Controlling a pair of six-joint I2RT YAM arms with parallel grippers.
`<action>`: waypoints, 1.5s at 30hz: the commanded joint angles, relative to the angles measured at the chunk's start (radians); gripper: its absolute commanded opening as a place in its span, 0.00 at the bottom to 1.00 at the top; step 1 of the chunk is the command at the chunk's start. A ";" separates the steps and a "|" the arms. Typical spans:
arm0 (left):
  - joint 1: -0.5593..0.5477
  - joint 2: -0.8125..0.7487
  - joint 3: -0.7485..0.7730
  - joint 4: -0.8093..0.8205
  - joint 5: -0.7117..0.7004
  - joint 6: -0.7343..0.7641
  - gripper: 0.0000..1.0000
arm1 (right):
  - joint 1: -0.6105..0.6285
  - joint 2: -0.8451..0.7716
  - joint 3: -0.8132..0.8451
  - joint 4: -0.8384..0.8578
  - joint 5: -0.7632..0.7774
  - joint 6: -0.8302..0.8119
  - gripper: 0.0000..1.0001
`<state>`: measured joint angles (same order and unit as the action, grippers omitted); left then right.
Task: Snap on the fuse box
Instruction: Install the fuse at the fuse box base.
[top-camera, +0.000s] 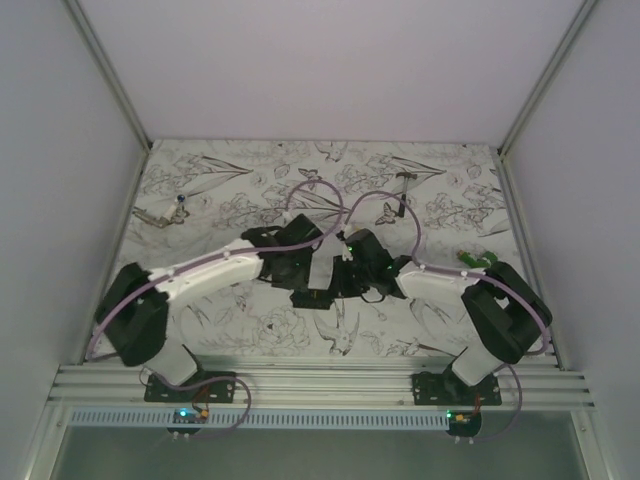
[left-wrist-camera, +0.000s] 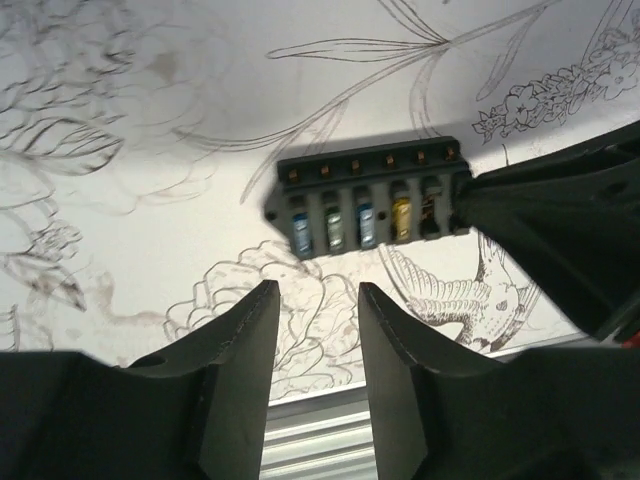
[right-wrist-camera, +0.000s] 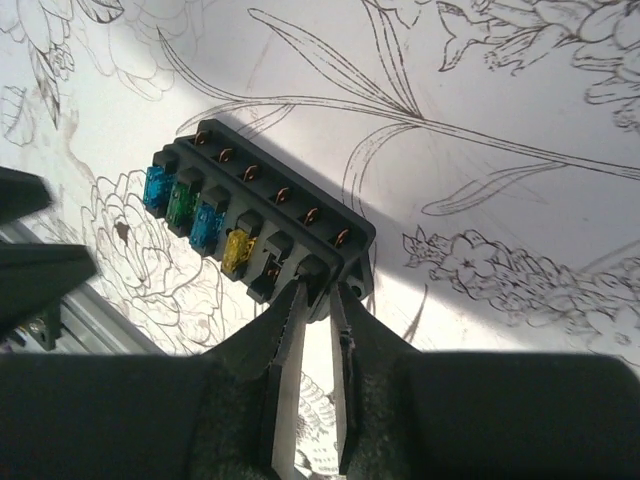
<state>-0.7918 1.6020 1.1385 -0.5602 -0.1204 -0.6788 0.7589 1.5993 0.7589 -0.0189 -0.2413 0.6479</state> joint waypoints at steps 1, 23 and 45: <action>0.082 -0.150 -0.106 -0.021 -0.020 0.016 0.43 | 0.013 -0.065 0.102 -0.198 0.088 -0.122 0.23; 0.367 -0.163 -0.436 0.496 0.549 -0.083 0.52 | 0.128 0.192 0.511 -0.568 0.157 -0.050 0.10; 0.364 -0.012 -0.430 0.560 0.629 -0.074 0.38 | 0.128 0.365 0.522 -0.669 0.220 0.042 0.00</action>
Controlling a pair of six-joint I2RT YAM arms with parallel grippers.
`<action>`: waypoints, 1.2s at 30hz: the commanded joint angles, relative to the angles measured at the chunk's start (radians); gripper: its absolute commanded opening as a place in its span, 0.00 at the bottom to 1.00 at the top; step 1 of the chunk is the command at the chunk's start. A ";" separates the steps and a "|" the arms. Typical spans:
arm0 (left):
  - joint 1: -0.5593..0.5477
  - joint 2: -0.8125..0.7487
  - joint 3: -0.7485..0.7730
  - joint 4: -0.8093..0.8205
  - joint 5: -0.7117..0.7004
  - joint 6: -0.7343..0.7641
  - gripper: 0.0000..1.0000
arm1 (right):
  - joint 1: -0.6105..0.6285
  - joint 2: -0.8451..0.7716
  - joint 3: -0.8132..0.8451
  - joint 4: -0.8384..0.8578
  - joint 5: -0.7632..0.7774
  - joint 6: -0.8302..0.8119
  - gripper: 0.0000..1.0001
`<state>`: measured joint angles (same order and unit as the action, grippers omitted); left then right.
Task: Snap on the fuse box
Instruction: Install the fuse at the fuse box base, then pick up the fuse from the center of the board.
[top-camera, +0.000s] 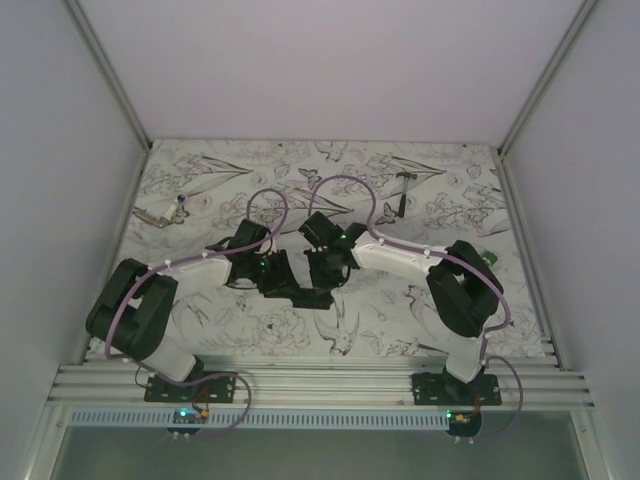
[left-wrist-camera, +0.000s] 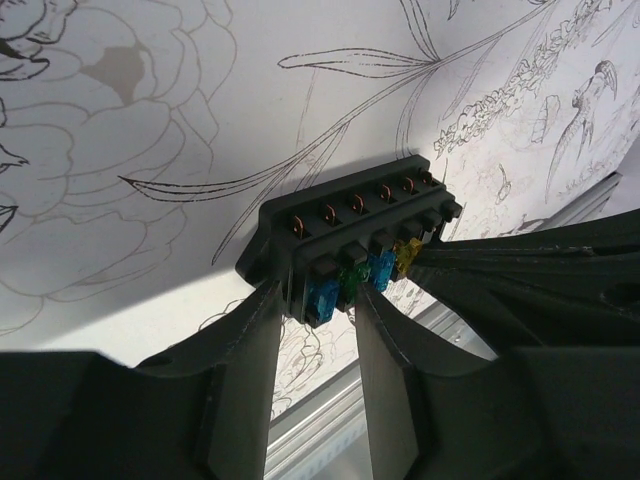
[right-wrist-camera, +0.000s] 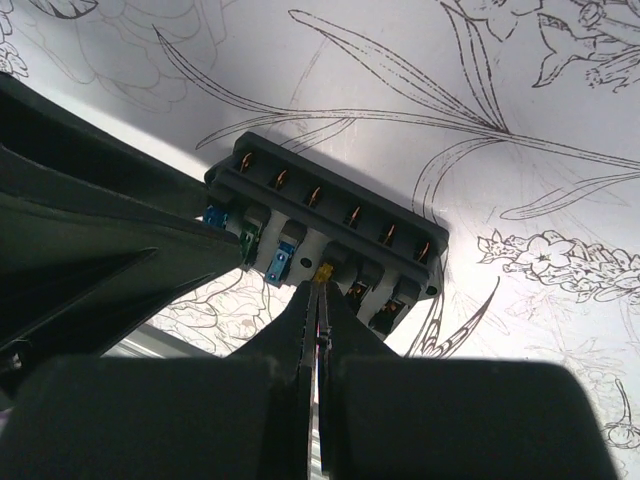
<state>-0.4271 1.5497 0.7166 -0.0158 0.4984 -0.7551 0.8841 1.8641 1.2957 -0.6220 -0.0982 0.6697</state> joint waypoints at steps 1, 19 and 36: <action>-0.001 0.044 -0.014 0.019 0.012 0.001 0.37 | 0.003 0.118 -0.018 -0.080 0.092 0.016 0.00; -0.006 -0.083 -0.060 -0.006 -0.067 -0.044 0.53 | -0.072 -0.107 0.072 -0.003 0.143 -0.168 0.29; 0.001 -0.197 -0.075 -0.108 -0.160 -0.009 0.89 | -0.271 -0.040 -0.089 0.114 0.312 -0.185 0.50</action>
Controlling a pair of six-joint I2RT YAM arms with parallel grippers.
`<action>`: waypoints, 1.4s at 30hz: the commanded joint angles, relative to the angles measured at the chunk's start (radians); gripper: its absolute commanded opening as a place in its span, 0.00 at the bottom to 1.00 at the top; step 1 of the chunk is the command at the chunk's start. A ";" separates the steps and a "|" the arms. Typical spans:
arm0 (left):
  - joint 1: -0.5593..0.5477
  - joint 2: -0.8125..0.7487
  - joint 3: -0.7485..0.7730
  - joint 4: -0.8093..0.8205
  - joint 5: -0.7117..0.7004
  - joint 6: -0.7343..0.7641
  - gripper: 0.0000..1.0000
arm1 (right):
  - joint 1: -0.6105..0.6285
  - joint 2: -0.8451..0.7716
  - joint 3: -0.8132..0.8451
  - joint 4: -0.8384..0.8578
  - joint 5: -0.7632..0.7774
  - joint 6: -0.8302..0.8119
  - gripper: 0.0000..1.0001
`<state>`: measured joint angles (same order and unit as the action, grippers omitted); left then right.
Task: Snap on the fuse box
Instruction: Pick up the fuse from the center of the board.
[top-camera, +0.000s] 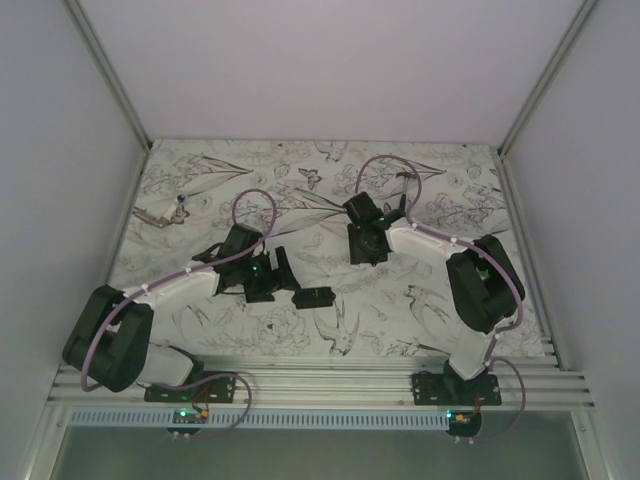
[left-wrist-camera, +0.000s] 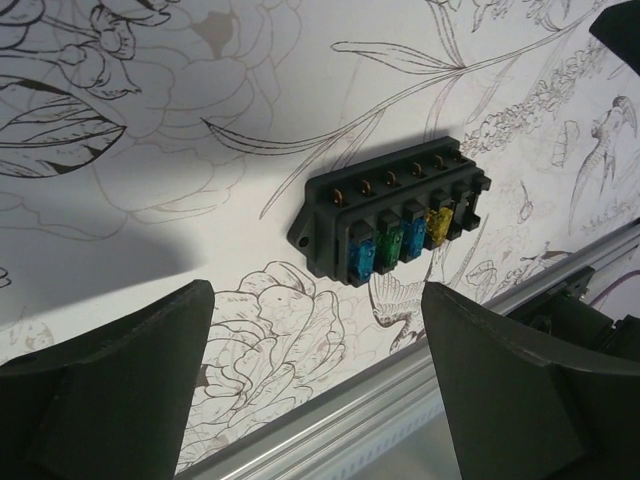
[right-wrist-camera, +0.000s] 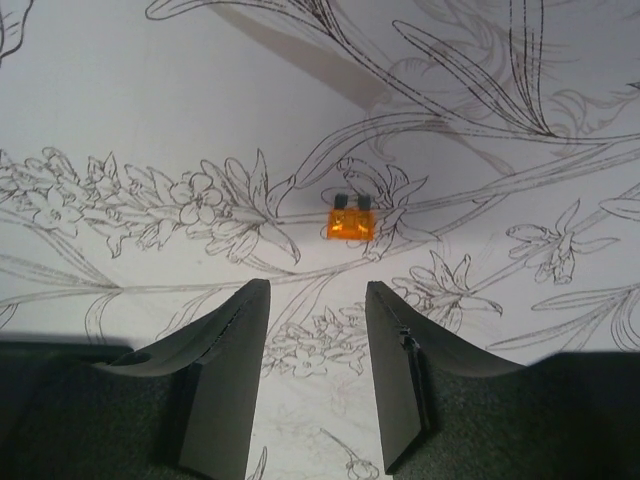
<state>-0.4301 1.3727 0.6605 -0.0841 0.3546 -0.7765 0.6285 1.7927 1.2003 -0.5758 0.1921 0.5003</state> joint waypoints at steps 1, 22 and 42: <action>0.003 -0.021 -0.021 -0.041 -0.018 0.012 0.89 | -0.016 0.042 0.009 0.072 0.020 -0.015 0.50; 0.004 -0.027 -0.022 -0.055 -0.021 0.014 0.92 | -0.045 0.085 0.010 0.087 0.019 -0.092 0.45; 0.004 -0.037 -0.029 -0.055 -0.015 0.015 0.92 | -0.093 0.088 0.013 0.095 -0.132 -0.404 0.45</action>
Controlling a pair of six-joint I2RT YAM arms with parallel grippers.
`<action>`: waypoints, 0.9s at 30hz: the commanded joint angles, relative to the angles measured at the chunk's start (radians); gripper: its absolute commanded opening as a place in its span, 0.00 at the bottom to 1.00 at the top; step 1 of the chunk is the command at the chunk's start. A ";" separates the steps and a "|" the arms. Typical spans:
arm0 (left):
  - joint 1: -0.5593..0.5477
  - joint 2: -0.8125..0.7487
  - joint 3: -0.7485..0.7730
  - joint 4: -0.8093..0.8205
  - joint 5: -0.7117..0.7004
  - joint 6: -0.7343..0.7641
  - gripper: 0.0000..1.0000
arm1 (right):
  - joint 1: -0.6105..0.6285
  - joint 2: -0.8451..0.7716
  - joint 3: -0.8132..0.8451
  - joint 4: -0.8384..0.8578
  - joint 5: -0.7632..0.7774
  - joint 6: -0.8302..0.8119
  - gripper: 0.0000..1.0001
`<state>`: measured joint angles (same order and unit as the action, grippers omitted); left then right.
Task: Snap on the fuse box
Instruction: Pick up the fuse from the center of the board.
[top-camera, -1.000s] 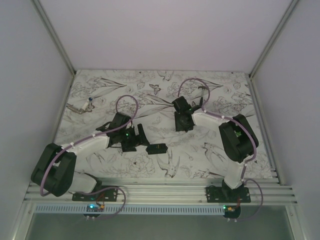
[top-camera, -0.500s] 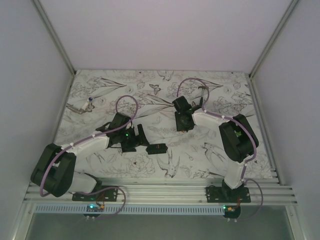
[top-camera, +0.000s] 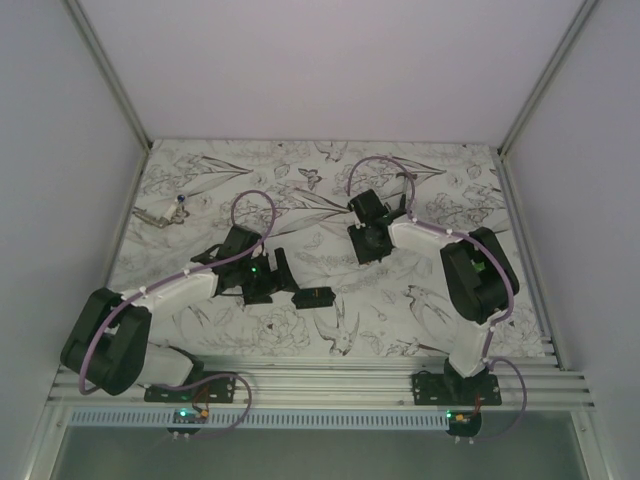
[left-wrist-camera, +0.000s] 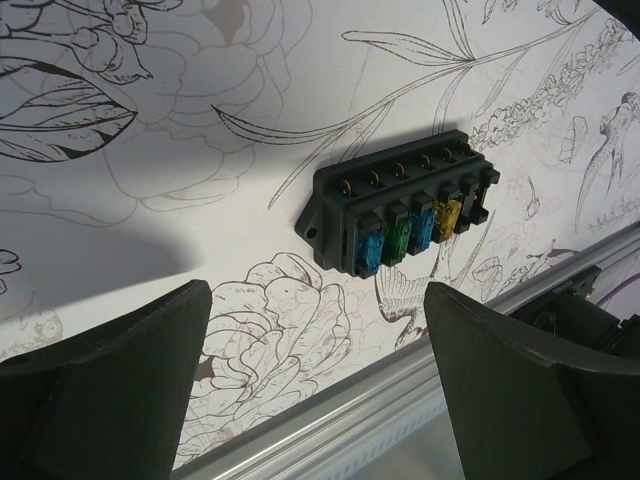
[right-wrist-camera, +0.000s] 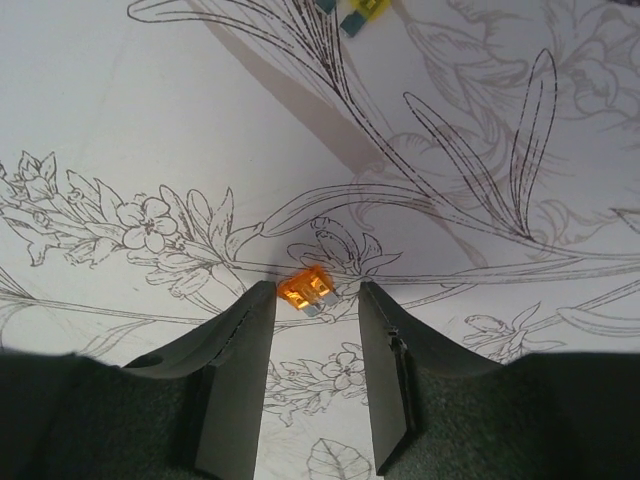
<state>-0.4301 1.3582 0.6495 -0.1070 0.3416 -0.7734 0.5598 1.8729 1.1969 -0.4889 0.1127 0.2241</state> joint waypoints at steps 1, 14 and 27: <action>0.004 -0.023 -0.017 -0.032 -0.003 0.013 0.92 | -0.029 0.012 0.015 0.015 -0.069 -0.149 0.45; 0.004 -0.034 -0.025 -0.033 0.001 0.013 0.92 | -0.037 0.032 -0.006 0.022 -0.139 -0.309 0.41; 0.004 -0.041 -0.025 -0.033 0.012 0.012 0.92 | -0.038 0.058 -0.003 0.001 -0.139 -0.327 0.31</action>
<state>-0.4301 1.3396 0.6380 -0.1089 0.3420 -0.7731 0.5285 1.8805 1.1973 -0.4652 -0.0334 -0.0799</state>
